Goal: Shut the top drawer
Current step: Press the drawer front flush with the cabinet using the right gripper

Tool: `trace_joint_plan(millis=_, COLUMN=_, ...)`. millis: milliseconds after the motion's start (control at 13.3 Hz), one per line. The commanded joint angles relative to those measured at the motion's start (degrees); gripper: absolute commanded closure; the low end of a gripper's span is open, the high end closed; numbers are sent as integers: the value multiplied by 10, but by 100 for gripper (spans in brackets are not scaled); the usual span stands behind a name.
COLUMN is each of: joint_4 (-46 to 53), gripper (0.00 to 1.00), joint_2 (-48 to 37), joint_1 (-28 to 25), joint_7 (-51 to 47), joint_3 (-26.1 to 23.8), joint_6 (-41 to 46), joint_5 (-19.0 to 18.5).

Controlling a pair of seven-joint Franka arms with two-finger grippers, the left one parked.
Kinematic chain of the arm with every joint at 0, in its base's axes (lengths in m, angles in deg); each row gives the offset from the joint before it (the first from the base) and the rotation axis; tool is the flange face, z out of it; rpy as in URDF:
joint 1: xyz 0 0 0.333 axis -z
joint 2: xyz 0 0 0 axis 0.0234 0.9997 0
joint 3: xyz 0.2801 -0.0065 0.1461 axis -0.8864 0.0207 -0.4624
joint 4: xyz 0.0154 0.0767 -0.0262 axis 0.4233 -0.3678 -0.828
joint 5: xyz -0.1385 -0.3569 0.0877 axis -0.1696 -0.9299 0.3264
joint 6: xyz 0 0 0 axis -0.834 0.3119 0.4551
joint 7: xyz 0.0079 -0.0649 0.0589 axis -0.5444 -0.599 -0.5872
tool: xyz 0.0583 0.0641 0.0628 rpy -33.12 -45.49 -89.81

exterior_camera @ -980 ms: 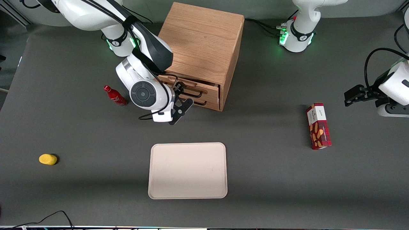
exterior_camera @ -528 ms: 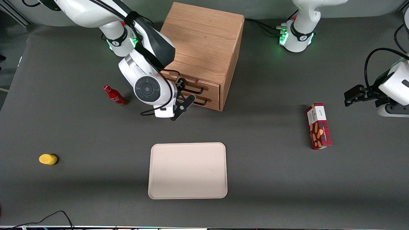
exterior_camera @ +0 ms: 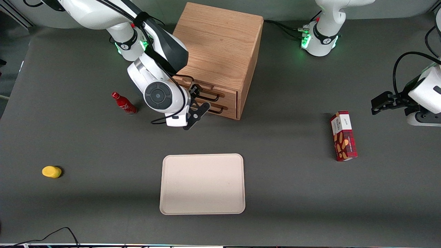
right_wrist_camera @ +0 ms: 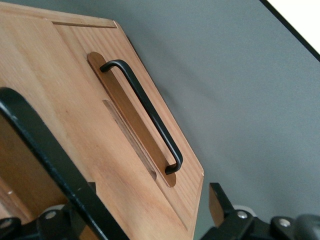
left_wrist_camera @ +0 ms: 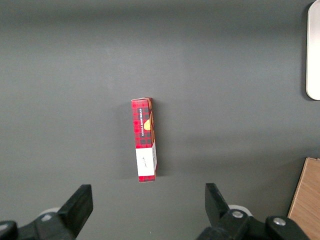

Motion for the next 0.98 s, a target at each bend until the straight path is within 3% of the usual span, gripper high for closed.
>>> trace_joint_plan(millis=0, joint_4=-5, gripper=0, joint_2=-19, joint_1=6, joint_7=-18, joint_3=-15, joint_6=9, joint_5=4)
trace_joint_plan(millis=452, joint_4=6, gripper=0, joint_2=-23, joint_1=8, joint_7=11, joint_3=-20, joint_6=23, joint_5=-4)
trace_joint_plan(millis=603, joint_4=8, gripper=0, joint_2=-23, joint_1=8, joint_7=12, joint_3=-33, joint_6=23, joint_5=-31)
trace_joint_plan(millis=905, joint_4=18, gripper=0, joint_2=-25, joint_1=10, joint_7=11, joint_3=-39, joint_6=29, joint_5=-37)
